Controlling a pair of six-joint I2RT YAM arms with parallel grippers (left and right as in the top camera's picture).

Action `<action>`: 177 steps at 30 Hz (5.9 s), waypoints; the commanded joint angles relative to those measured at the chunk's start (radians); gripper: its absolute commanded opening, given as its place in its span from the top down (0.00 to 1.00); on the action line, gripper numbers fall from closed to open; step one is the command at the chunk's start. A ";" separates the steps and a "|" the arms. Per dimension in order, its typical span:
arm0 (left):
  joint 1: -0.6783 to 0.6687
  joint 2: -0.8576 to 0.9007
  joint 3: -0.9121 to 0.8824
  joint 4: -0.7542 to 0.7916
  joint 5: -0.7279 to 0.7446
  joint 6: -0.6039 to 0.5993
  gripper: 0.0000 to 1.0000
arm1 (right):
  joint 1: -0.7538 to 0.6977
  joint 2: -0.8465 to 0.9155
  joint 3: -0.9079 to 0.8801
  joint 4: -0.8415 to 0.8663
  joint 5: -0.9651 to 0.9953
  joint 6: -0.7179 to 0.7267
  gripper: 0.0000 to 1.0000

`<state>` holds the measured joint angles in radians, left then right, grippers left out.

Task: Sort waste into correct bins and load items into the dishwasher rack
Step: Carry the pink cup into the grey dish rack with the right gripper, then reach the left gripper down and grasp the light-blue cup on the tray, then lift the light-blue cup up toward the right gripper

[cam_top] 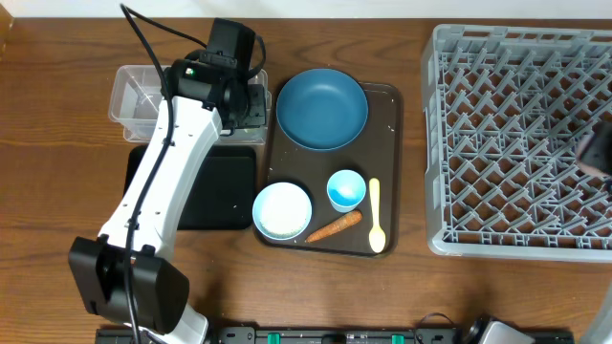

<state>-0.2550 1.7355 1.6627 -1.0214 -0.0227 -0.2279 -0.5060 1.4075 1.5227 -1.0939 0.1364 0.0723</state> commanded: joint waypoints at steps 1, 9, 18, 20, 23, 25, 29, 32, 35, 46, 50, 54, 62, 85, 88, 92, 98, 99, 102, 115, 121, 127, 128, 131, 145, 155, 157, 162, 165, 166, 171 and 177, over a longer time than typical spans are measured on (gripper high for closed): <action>0.005 -0.004 -0.002 -0.003 -0.015 0.010 0.67 | -0.075 0.093 0.118 -0.026 0.033 0.029 0.99; 0.005 -0.004 -0.002 -0.003 -0.015 0.010 0.67 | -0.192 0.272 0.220 -0.035 0.035 0.064 0.99; 0.005 -0.004 -0.002 -0.003 -0.015 0.010 0.67 | -0.300 0.401 0.219 -0.042 0.011 0.115 0.99; 0.005 -0.004 -0.002 -0.004 -0.015 0.010 0.67 | -0.303 0.426 0.219 -0.041 -0.018 0.114 0.99; 0.005 -0.004 -0.002 -0.006 -0.015 0.010 0.67 | -0.303 0.457 0.219 -0.040 -0.037 0.114 0.99; 0.005 -0.004 -0.002 -0.007 -0.015 0.010 0.67 | -0.302 0.474 0.219 -0.038 -0.037 0.114 0.99; 0.005 -0.004 -0.002 -0.008 -0.015 0.010 0.67 | -0.302 0.499 0.218 -0.032 -0.040 0.114 0.99; 0.005 -0.004 -0.002 -0.008 -0.015 0.010 0.67 | -0.303 0.510 0.215 -0.034 -0.039 0.114 0.98; 0.005 -0.004 -0.002 -0.008 -0.015 0.010 0.67 | -0.303 0.510 0.209 -0.037 -0.039 0.114 0.67; 0.005 -0.004 -0.002 -0.011 -0.015 0.010 0.66 | -0.303 0.510 0.209 -0.039 -0.060 0.114 0.14; 0.005 -0.004 -0.002 -0.013 -0.015 0.010 0.66 | -0.302 0.510 0.209 -0.039 -0.125 0.114 0.11; 0.005 -0.004 -0.002 -0.019 -0.013 0.010 0.67 | -0.298 0.501 0.209 -0.046 -0.261 0.079 0.13; -0.019 -0.004 -0.016 -0.041 0.122 0.014 0.61 | -0.219 0.421 0.209 -0.048 -0.713 -0.104 0.13; -0.309 -0.003 -0.274 0.082 0.196 0.013 0.56 | 0.389 0.356 0.197 -0.129 -0.381 -0.152 0.15; -0.330 -0.003 -0.301 0.130 0.196 0.013 0.55 | 0.416 0.356 0.197 -0.130 -0.372 -0.151 0.15; -0.355 0.001 -0.327 0.182 0.196 0.013 0.54 | 0.431 0.356 0.197 -0.130 -0.372 -0.152 0.14; -0.379 0.025 -0.330 0.212 0.195 0.013 0.53 | 0.435 0.356 0.197 -0.130 -0.372 -0.152 0.14; -0.380 0.031 -0.330 0.215 0.195 0.013 0.53 | 0.435 0.356 0.197 -0.130 -0.372 -0.152 0.14; -0.380 0.056 -0.330 0.222 0.195 0.009 0.53 | 0.435 0.356 0.197 -0.130 -0.372 -0.152 0.14; -0.380 0.111 -0.330 0.268 0.195 0.006 0.75 | 0.435 0.356 0.197 -0.131 -0.372 -0.152 0.13; -0.380 0.111 -0.330 0.267 0.196 0.006 0.87 | 0.435 0.356 0.197 -0.133 -0.372 -0.152 0.13; -0.380 0.111 -0.330 0.268 0.195 0.005 0.94 | 0.431 0.356 0.197 -0.137 -0.372 -0.153 0.13; -0.380 0.111 -0.330 0.269 0.195 0.005 0.94 | 0.431 0.356 0.197 -0.137 -0.372 -0.153 0.13; -0.378 0.108 -0.327 0.269 0.195 0.005 0.94 | 0.432 0.356 0.197 -0.137 -0.371 -0.161 0.13; -0.116 -0.106 -0.229 0.342 0.330 -0.084 0.94 | 0.391 0.356 0.197 -0.114 -0.116 -0.027 0.11; 0.134 -0.019 -0.233 0.727 1.176 -0.333 0.94 | 0.391 0.372 0.197 -0.043 -1.017 -0.467 0.01; 0.136 0.006 -0.233 0.796 1.225 -0.360 0.94 | 0.408 0.373 0.192 -0.060 -1.192 -0.602 0.01; 0.123 0.045 -0.233 0.940 1.344 -0.444 0.94 | 0.467 0.373 0.189 -0.066 -1.374 -0.795 0.01; 0.104 0.049 -0.233 1.033 1.442 -0.493 0.94 | 0.506 0.373 0.189 -0.066 -1.418 -0.896 0.01; 0.097 0.049 -0.232 1.072 1.474 -0.503 0.94 | 0.519 0.373 0.189 -0.066 -1.431 -0.932 0.01; 0.077 0.049 -0.232 1.161 1.534 -0.545 0.94 | 0.565 0.373 0.189 -0.065 -1.528 -1.068 0.01; 0.068 0.049 -0.232 1.162 1.532 -0.544 0.94 | 0.594 0.373 0.189 -0.051 -1.589 -1.144 0.03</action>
<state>-0.1871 1.7824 1.4208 0.1352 1.4689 -0.7601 0.0711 1.7721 1.7172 -1.1511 -1.3689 -0.9905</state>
